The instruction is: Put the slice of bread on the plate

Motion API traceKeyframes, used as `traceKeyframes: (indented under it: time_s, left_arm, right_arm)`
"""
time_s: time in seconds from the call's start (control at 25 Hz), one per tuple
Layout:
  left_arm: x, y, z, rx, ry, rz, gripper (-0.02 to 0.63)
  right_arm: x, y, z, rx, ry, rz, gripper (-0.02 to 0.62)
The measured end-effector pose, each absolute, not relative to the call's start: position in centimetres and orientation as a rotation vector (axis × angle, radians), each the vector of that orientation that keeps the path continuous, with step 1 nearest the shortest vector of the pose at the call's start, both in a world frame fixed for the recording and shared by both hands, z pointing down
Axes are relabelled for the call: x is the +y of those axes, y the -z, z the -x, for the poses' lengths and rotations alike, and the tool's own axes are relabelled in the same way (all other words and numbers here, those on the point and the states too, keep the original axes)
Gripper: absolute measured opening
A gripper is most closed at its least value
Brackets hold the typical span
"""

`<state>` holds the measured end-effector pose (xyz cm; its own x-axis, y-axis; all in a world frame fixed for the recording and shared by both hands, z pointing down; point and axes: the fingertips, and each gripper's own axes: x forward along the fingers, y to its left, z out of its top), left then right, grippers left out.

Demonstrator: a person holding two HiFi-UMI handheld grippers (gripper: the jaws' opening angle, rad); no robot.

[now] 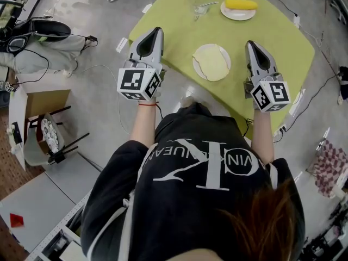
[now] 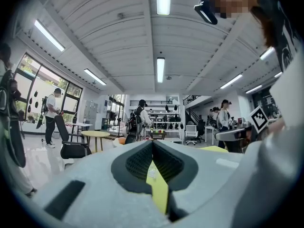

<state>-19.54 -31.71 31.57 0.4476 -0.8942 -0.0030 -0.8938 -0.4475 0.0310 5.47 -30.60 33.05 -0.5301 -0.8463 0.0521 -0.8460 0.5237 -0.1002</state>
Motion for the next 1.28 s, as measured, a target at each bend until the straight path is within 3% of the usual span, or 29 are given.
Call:
traceKeyframes:
  time_s: [1.28]
  left_arm:
    - [-31.8, -31.9, 20.0, -1.625, 0.030, -2.634, 0.011]
  right_arm:
    - [-30.7, -32.6, -4.3, 2.758, 0.156, 1.514, 0.002]
